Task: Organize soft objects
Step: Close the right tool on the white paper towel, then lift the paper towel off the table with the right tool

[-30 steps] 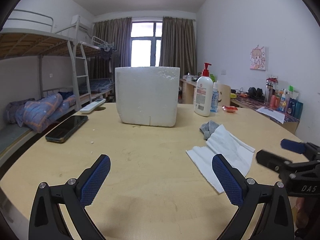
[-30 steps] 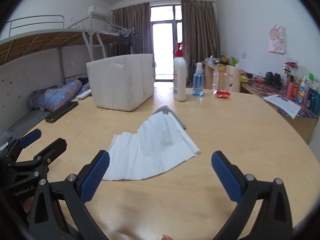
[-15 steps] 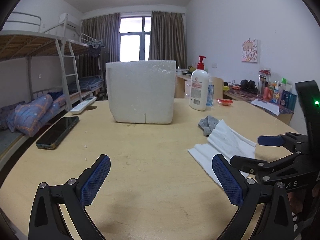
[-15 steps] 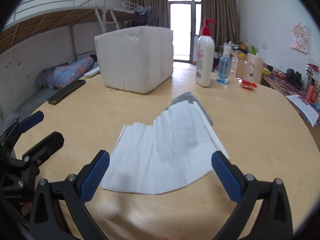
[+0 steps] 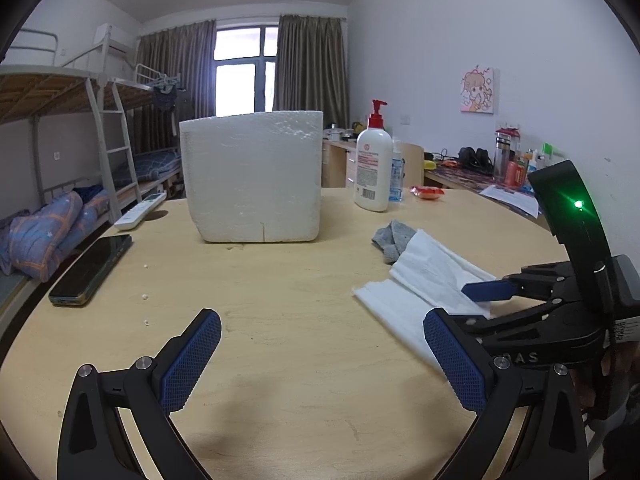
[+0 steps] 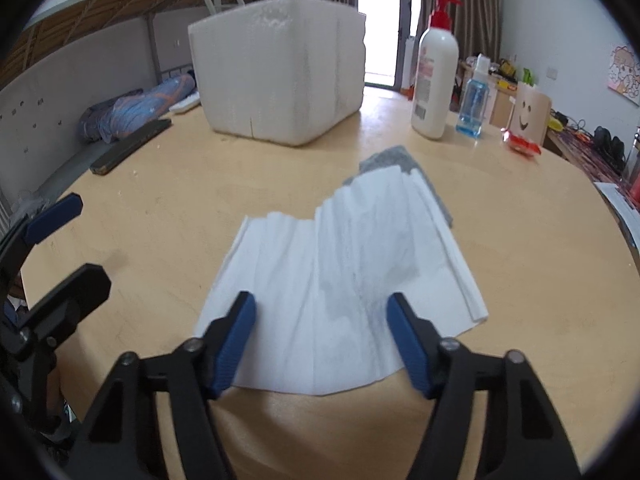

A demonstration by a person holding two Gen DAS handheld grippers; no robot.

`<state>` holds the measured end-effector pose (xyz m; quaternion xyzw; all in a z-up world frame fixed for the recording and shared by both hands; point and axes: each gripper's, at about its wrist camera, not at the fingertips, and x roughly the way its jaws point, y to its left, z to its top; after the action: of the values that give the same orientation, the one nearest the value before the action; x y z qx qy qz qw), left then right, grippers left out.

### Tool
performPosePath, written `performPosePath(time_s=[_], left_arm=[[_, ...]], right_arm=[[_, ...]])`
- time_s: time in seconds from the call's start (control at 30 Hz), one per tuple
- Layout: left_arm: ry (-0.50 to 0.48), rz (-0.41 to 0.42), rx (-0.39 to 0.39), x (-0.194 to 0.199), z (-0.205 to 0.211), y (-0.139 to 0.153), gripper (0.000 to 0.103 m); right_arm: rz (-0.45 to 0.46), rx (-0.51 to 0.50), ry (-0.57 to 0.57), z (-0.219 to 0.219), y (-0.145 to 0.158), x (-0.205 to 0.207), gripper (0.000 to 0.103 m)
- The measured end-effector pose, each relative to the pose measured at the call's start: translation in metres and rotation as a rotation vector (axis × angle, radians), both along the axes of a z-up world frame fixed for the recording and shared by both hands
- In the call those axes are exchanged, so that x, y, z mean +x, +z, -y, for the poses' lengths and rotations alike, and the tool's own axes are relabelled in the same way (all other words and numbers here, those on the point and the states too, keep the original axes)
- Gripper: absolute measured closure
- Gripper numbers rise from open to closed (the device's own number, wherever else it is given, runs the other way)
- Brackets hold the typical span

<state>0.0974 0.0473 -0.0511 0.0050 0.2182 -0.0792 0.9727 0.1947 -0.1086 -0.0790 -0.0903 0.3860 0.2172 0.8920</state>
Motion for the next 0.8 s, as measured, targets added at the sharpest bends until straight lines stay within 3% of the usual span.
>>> performPosePath(time_s=[0.43, 0.8], left_arm=[[-0.018, -0.041, 0.026, 0.006, 0.011, -0.001, 0.001], [-0.081, -0.057, 0.053, 0.01, 0.036, 0.015, 0.001]], right_arm=[[0.012, -0.026, -0.021, 0.016, 0.003, -0.004, 0.089], [0.054, 0.076, -0.029, 0.044, 0.015, -0.014, 0.095]])
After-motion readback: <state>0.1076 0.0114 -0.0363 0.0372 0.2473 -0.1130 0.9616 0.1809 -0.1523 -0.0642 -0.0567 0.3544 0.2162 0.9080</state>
